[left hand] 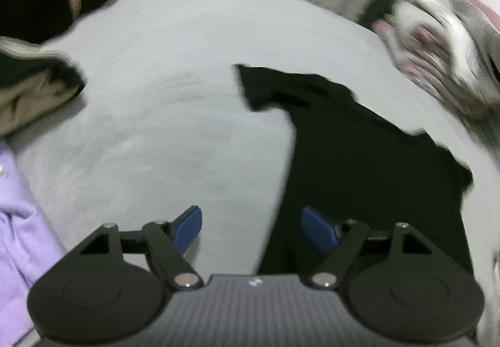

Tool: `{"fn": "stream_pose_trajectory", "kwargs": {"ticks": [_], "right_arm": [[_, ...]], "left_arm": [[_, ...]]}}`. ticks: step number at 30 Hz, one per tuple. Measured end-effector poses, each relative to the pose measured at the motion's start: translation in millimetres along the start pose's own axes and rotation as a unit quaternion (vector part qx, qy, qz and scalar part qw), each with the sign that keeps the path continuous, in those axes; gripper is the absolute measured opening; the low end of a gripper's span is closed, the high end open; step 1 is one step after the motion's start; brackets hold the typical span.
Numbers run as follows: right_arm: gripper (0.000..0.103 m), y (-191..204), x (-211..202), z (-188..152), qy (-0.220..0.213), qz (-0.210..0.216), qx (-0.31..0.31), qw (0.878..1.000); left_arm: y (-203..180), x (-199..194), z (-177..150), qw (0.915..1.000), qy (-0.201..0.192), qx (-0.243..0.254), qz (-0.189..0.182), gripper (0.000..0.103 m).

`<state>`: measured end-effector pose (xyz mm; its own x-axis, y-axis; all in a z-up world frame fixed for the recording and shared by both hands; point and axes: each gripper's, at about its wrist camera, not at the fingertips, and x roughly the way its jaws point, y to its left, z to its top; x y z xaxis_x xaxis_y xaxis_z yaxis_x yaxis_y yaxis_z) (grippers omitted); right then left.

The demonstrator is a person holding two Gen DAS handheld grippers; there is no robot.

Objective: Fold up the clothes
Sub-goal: 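Grasp the black garment's sleeve with the left gripper and lift it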

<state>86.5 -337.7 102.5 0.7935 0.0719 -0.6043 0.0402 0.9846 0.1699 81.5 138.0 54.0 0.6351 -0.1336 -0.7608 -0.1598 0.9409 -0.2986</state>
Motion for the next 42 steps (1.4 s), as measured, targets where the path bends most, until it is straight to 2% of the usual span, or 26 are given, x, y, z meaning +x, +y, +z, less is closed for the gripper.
{"fn": "stream_pose_trajectory", "kwargs": {"ticks": [2, 5, 9, 13, 14, 18, 21, 24, 26, 30, 33, 35, 36, 37, 39, 42], "right_arm": [[0.044, 30.4, 21.8, 1.6, 0.007, 0.025, -0.020, 0.999], [0.044, 93.5, 54.9, -3.2, 0.024, 0.074, -0.067, 0.995], [0.044, 175.9, 90.4, -9.4, 0.049, 0.113, -0.127, 0.984], [0.044, 223.0, 74.6, -41.6, 0.079, 0.186, -0.144, 0.969], [0.044, 228.2, 65.3, -54.9, 0.088, 0.203, -0.148, 0.964], [0.044, 222.4, 10.7, -123.3, 0.094, 0.207, -0.190, 0.955], [0.044, 215.0, -25.1, -160.7, 0.078, 0.191, -0.198, 0.958], [0.044, 219.2, -40.4, -187.0, 0.068, 0.196, -0.208, 0.956], [0.043, 223.3, -47.3, -190.4, 0.061, 0.199, -0.204, 0.957], [0.043, 233.9, -61.3, -187.3, 0.050, 0.230, -0.175, 0.956], [0.043, 244.2, -61.7, -192.5, 0.058, 0.238, -0.175, 0.953], [0.032, 251.2, -55.5, -200.7, 0.076, 0.245, -0.175, 0.950], [0.017, 252.0, -53.5, -204.8, 0.073, 0.248, -0.177, 0.950], [0.006, 252.7, -51.7, -208.8, 0.070, 0.251, -0.179, 0.949], [0.005, 249.1, -50.8, -208.1, 0.064, 0.256, -0.168, 0.950], [0.005, 229.0, -52.1, -196.8, 0.071, 0.286, -0.103, 0.950]], "left_arm": [[15.7, 5.6, 7.1, 0.9979, 0.017, -0.059, -0.019, 0.066], [33.8, 7.9, 16.9, 0.9919, 0.032, -0.117, -0.037, 0.066], [53.4, 3.8, 36.6, 0.9910, 0.001, -0.131, -0.028, 0.066], [85.3, 9.5, 53.8, 0.9874, -0.029, -0.154, -0.021, 0.068], [91.7, 14.3, 54.7, 0.9860, -0.027, -0.163, -0.018, 0.069], [105.0, 32.8, 54.2, 0.9831, -0.012, -0.182, -0.008, 0.069], [92.0, 34.7, 53.8, 0.9862, -0.015, -0.164, -0.014, 0.069], [74.6, 37.6, 55.2, 0.9908, -0.020, -0.132, -0.016, 0.071], [66.5, 40.7, 56.5, 0.9923, -0.017, -0.122, -0.015, 0.071], [66.7, 47.9, 66.2, 0.9904, -0.008, -0.132, -0.041, 0.071], [68.0, 53.5, 76.8, 0.9901, -0.021, -0.131, -0.047, 0.071], [71.7, 61.8, 82.8, 0.9888, -0.025, -0.139, -0.049, 0.071], [71.9, 67.4, 85.4, 0.9888, -0.023, -0.139, -0.049, 0.071], [72.0, 73.0, 87.9, 0.9888, -0.022, -0.139, -0.050, 0.071], [72.4, 84.3, 93.0, 0.9889, -0.020, -0.138, -0.052, 0.071], [71.6, 98.4, 101.6, 0.9890, -0.021, -0.134, -0.058, 0.076]]}}
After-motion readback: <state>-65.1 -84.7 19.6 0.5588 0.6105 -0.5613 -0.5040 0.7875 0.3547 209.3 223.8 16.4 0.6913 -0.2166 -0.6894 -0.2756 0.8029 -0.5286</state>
